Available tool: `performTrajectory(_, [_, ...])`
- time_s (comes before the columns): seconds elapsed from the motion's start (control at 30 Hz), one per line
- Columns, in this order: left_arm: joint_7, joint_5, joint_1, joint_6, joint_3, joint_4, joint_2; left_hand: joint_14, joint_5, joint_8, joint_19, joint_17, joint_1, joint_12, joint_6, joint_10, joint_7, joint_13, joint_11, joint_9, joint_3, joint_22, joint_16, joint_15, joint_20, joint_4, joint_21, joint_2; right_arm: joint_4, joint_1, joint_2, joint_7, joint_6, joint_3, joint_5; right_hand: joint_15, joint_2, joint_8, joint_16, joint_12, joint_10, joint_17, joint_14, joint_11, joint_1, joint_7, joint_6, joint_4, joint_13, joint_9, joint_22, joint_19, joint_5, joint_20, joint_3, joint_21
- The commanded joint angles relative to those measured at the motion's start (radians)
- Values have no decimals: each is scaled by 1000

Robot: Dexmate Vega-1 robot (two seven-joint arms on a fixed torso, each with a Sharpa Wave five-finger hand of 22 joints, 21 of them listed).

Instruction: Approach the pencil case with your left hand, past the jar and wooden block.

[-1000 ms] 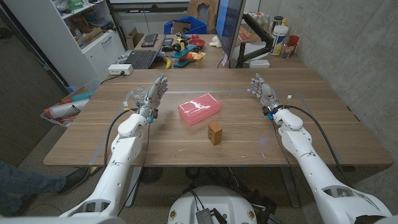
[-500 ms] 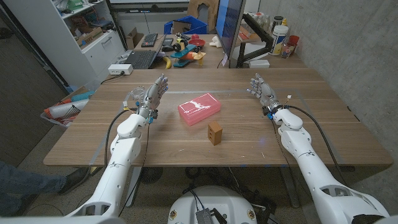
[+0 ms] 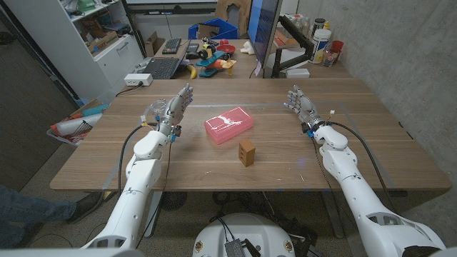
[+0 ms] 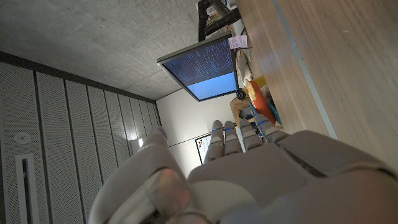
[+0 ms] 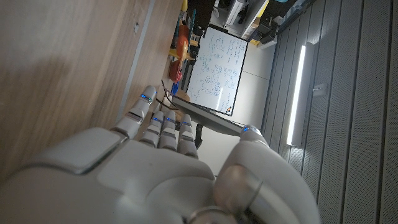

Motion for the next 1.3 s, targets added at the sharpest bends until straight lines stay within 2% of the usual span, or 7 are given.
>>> performTrajectory(0.03, [27, 46, 26, -19, 8, -44, 12, 7, 3, 3, -2, 4, 7, 0, 11, 8, -2, 3, 3, 1, 2, 6, -1, 6, 9, -7, -7, 6, 13, 6, 6, 8, 10, 4, -3, 2, 5, 4, -5, -3, 7, -1, 6, 0, 1, -1, 7, -3, 3, 1, 1, 12, 5, 2, 0, -5])
performTrajectory(1.3, [43, 99, 44, -33, 20, -83, 43, 11, 1, 3, -2, 4, 11, -1, 18, 12, -9, 3, -1, 2, 5, 6, -2, 4, 17, -17, -25, 10, 1, 0, 5, 3, -4, 12, -9, 2, 8, 4, -7, -14, 13, -5, 10, 3, -1, -1, 10, -6, 2, 1, 1, 20, 4, 2, -2, -23])
